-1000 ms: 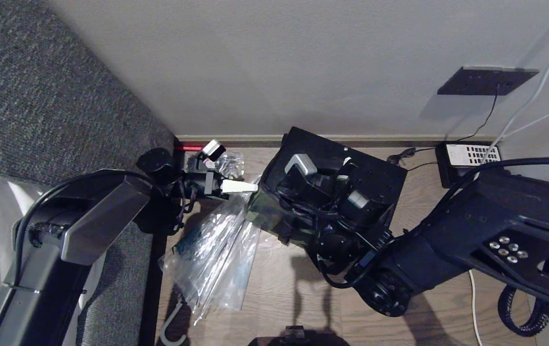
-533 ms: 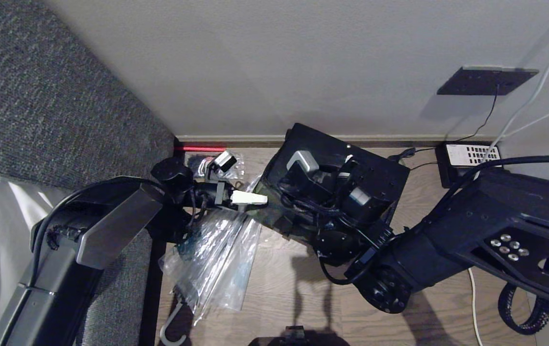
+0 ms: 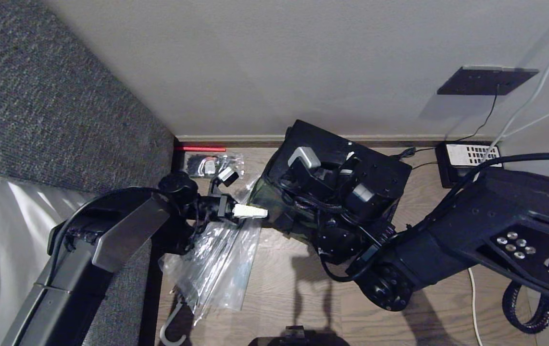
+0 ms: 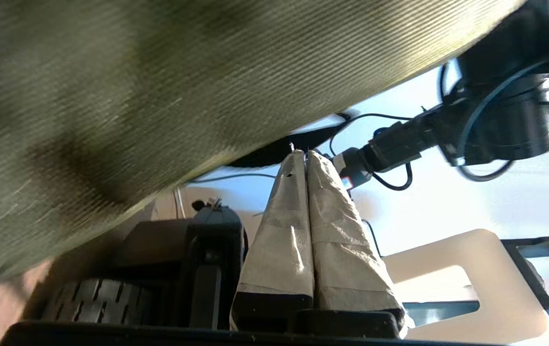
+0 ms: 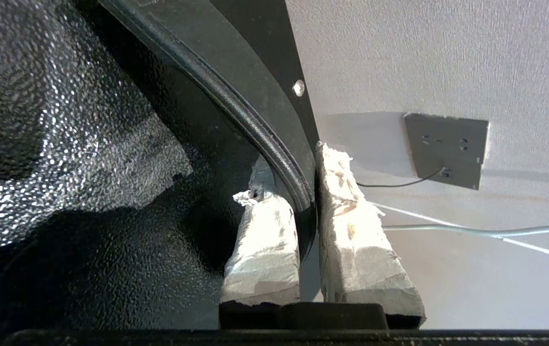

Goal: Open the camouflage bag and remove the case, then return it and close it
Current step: Lift the black box

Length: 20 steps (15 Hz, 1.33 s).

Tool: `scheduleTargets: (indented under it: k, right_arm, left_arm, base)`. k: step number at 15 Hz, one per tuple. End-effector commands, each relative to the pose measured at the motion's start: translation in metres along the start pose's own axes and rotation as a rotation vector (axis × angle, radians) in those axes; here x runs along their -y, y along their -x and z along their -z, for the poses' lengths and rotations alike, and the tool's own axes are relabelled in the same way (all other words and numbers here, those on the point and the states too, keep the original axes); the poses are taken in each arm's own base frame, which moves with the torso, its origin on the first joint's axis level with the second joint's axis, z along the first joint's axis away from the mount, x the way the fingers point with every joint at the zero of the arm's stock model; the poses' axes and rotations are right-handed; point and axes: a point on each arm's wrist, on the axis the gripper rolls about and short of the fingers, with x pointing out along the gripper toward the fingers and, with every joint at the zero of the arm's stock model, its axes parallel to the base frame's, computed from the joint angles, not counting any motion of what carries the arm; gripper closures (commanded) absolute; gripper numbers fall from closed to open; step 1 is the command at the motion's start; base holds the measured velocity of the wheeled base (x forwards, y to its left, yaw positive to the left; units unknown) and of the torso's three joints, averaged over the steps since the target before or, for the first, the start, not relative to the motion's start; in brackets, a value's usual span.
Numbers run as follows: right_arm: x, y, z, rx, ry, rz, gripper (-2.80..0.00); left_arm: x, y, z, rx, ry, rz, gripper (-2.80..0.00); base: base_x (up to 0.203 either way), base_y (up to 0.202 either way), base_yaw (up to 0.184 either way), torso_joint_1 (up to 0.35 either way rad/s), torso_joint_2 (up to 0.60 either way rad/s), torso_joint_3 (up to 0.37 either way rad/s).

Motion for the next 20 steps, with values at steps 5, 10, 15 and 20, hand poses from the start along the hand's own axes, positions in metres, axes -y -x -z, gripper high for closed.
scheduleTargets:
  k: [5,10,15,20]
  right_arm:
    - [0.004,-0.001,-0.001,-0.004,-0.003,0.010,0.00]
    - [0.002,0.000,0.001,-0.006,0.004,0.003,0.00]
    - [0.001,0.001,0.002,-0.005,0.007,0.001,0.00]
    - [0.000,0.001,0.002,-0.007,0.005,0.001,0.00]
  left_arm:
    - [0.008,-0.012,-0.001,-0.026,0.000,0.020,0.00]
    - [0.020,-0.012,-0.004,-0.028,0.136,0.019,0.00]
    - [0.034,-0.012,-0.005,-0.029,0.135,0.019,0.00]
    - [0.036,-0.027,-0.007,-0.054,0.135,0.039,-2.80]
  base:
    - [0.000,0.000,0.000,0.000,0.00,0.000]
    - [0.000,0.000,0.000,0.000,0.00,0.000]
    - [0.000,0.000,0.000,0.000,0.00,0.000]
    - [0.000,0.000,0.000,0.000,0.00,0.000]
